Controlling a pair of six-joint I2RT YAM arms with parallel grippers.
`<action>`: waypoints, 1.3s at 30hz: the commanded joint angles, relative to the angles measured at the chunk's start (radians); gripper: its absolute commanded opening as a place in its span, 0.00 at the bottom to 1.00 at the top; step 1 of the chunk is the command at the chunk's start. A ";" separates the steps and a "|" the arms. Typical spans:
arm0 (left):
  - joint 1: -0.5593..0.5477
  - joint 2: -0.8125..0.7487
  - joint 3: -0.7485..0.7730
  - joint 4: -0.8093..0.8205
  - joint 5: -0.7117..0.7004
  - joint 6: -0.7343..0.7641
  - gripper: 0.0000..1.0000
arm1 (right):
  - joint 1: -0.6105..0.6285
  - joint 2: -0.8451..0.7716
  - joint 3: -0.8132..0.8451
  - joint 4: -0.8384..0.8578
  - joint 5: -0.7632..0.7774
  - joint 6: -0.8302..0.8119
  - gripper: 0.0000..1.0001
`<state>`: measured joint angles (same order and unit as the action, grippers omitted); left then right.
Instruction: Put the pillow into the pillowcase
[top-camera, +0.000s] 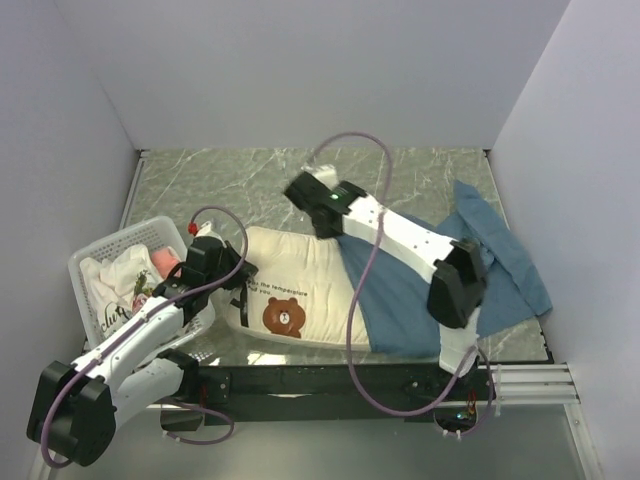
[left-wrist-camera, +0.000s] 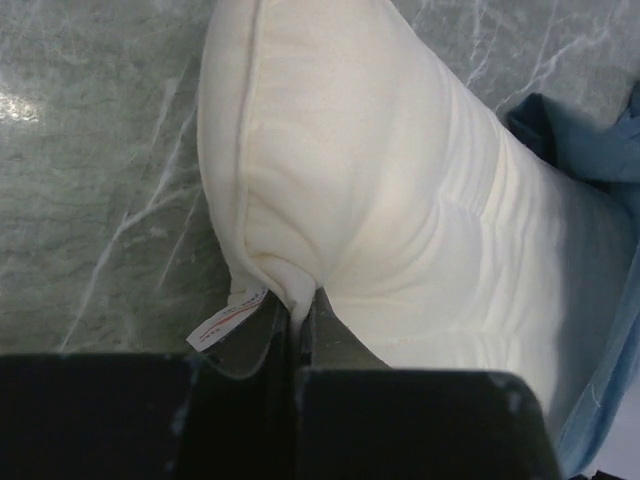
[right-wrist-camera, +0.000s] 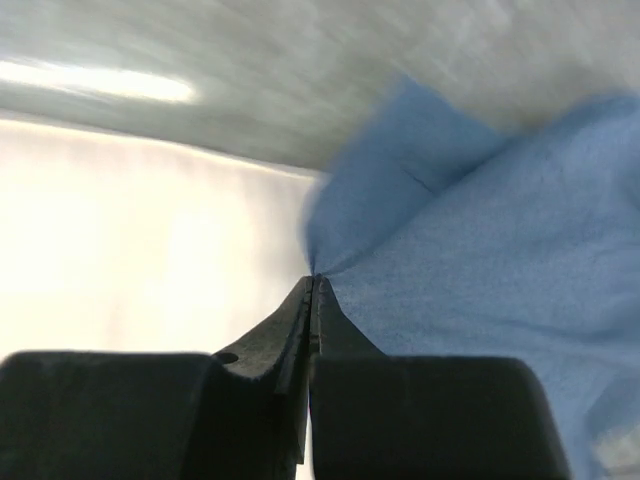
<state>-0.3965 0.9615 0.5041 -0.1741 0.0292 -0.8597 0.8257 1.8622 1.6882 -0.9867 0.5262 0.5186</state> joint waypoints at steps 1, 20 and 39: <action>-0.007 -0.038 -0.010 0.248 0.040 -0.102 0.01 | 0.150 0.193 0.519 -0.047 -0.037 -0.022 0.00; 0.102 0.080 0.108 0.114 -0.184 -0.228 0.01 | 0.010 -0.226 -0.118 0.293 0.020 -0.057 0.76; 0.116 0.031 0.186 0.042 -0.167 -0.170 0.01 | -0.040 -0.781 -1.280 1.143 -0.051 0.166 0.68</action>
<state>-0.2848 1.0367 0.6216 -0.1715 -0.1547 -1.0492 0.8074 1.0851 0.4557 -0.1478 0.4721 0.6636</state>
